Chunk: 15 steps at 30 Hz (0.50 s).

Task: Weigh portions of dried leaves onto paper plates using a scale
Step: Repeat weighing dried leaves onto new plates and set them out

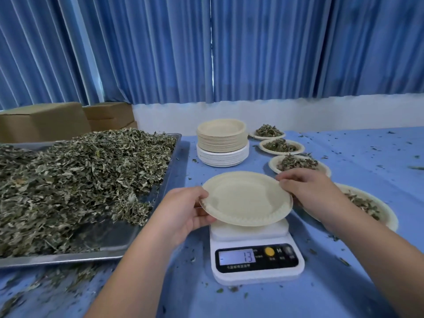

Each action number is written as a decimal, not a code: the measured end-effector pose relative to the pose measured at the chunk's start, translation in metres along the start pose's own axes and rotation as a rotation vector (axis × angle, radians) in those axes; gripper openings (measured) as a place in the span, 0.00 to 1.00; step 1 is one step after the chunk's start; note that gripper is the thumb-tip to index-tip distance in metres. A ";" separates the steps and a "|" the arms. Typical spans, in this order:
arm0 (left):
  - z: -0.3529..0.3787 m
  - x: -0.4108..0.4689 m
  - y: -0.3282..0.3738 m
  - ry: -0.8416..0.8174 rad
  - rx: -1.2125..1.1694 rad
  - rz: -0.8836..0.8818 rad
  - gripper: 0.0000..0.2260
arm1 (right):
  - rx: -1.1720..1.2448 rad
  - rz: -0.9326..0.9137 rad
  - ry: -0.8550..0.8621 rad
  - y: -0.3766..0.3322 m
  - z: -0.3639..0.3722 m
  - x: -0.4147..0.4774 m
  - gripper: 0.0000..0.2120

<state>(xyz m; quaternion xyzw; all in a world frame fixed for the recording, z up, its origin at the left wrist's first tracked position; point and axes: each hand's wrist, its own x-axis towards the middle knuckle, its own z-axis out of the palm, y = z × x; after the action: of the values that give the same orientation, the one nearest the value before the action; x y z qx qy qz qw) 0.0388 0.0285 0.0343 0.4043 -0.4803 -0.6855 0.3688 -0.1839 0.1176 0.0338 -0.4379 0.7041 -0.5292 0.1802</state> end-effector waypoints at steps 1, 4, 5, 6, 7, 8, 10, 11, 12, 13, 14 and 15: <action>0.000 0.000 -0.001 -0.004 0.019 0.000 0.04 | 0.076 0.049 -0.019 0.002 0.000 -0.003 0.06; -0.002 0.002 -0.004 0.040 0.140 0.018 0.06 | 0.093 0.081 -0.035 0.004 -0.001 -0.005 0.06; -0.003 0.002 -0.005 0.068 0.218 0.037 0.07 | 0.066 0.073 -0.042 0.005 -0.001 -0.006 0.06; -0.004 0.002 -0.006 0.094 0.318 0.061 0.10 | 0.040 0.068 -0.047 0.006 -0.001 -0.006 0.06; -0.005 0.003 -0.007 0.120 0.434 0.085 0.14 | 0.020 0.068 -0.048 0.006 -0.001 -0.006 0.06; -0.006 0.003 -0.009 0.147 0.552 0.107 0.18 | 0.009 0.074 -0.045 0.007 -0.002 -0.006 0.06; -0.008 0.005 -0.012 0.196 0.717 0.141 0.24 | 0.022 0.098 -0.040 0.008 -0.003 -0.004 0.07; -0.009 0.007 -0.013 0.215 0.751 0.152 0.25 | 0.035 0.116 -0.040 0.009 -0.004 -0.003 0.07; -0.009 0.008 -0.013 0.233 0.762 0.161 0.26 | 0.046 0.133 -0.044 0.009 -0.005 -0.003 0.08; -0.009 0.010 -0.013 0.250 0.758 0.168 0.26 | 0.053 0.144 -0.044 0.010 -0.005 -0.003 0.10; -0.010 0.012 -0.013 0.266 0.744 0.174 0.26 | 0.057 0.148 -0.038 0.010 -0.006 -0.003 0.11; -0.010 0.013 -0.013 0.276 0.728 0.179 0.26 | 0.052 0.145 -0.026 0.011 -0.007 -0.003 0.12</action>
<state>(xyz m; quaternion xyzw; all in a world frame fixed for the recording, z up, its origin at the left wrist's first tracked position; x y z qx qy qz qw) 0.0413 0.0168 0.0168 0.5533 -0.6710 -0.3750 0.3209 -0.1920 0.1242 0.0262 -0.3876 0.7176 -0.5271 0.2385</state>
